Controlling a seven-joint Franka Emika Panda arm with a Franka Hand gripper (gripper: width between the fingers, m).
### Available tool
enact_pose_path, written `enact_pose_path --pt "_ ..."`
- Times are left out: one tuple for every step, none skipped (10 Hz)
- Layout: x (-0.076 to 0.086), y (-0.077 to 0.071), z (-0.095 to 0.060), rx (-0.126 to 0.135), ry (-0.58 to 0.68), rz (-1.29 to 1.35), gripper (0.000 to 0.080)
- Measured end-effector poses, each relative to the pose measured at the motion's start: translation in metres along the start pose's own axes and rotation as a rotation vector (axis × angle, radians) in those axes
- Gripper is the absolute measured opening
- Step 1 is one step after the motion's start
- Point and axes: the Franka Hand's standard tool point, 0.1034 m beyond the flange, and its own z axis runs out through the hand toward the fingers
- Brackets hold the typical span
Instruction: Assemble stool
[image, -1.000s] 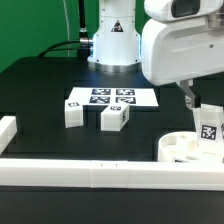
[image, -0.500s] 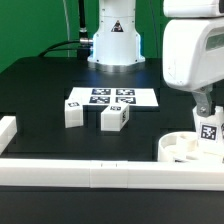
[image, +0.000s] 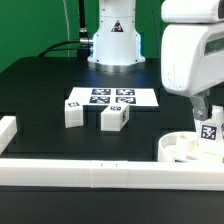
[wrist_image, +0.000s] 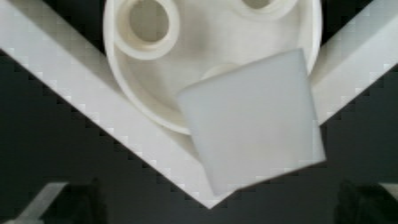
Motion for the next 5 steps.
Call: enact_pose_path --pt "-0.0005 -0.0016 0.0028 0.001 0.000 -0.002 0.0649" --pt "-0.0014 -0.0030 0.0060 -0.003 0.005 -0.003 0.0649" --pt "-0.0029 -0.0042 0.0086 -0.006 0.009 -0.003 0.0649" --pt "-0.0035 -0.0047 0.0097 -0.005 0.007 -0.003 0.0649" --pt "-0.0038 -0.0048 0.0103 -0.005 0.006 -0.003 0.0649"
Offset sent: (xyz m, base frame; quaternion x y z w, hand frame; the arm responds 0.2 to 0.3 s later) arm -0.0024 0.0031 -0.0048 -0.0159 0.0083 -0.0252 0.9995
